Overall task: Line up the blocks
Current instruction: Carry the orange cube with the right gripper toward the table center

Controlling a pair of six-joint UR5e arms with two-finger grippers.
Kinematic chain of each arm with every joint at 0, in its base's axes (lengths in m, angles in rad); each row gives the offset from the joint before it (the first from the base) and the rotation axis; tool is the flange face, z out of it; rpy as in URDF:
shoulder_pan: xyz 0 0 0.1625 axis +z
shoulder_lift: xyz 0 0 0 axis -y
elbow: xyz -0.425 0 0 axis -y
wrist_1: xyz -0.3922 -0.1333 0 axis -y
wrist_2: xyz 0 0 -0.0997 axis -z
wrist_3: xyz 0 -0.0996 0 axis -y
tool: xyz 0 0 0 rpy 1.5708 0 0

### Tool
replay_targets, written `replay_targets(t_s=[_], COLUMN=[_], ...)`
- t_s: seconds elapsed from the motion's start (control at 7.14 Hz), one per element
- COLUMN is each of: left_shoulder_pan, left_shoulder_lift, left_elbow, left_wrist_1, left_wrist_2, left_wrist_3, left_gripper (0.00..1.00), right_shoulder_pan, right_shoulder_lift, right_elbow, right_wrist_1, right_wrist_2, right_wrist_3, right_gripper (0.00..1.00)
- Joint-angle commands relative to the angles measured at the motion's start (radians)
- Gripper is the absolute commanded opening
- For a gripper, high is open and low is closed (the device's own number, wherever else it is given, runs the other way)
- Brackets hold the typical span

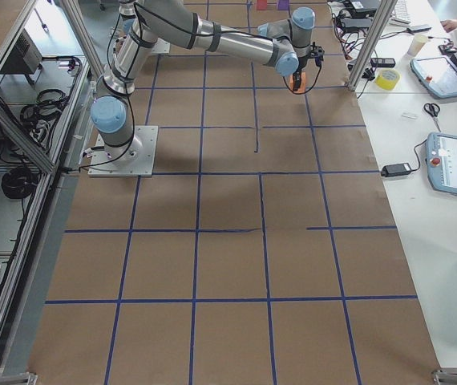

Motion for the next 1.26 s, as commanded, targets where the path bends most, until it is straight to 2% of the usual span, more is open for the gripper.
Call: replay_targets(t_s=[0.0, 0.42, 0.84, 1.12], left_shoulder_pan=[0.005, 0.008, 0.012, 0.014], left_shoulder_lift=[-0.011, -0.044, -0.138, -0.266], left_elbow=[0.012, 0.003, 0.000, -0.044], left_wrist_1=[0.013, 0.067, 0.119, 0.349], left_wrist_2=[-0.036, -0.047, -0.038, -0.041], left_wrist_3=[0.007, 0.011, -0.007, -0.017], left_gripper=[1.00, 1.00, 1.00, 1.00], right_shoulder_pan=[0.090, 0.113, 0.115, 0.135], right_shoulder_lift=[0.010, 0.082, 0.105, 0.113], right_elbow=[0.001, 0.000, 0.004, 0.000], right_wrist_1=[-0.004, -0.086, -0.103, -0.105], right_wrist_2=[0.005, 0.011, 0.010, 0.011], right_wrist_3=[0.050, 0.064, 0.044, 0.058], right_gripper=[0.07, 0.08, 0.10, 0.10])
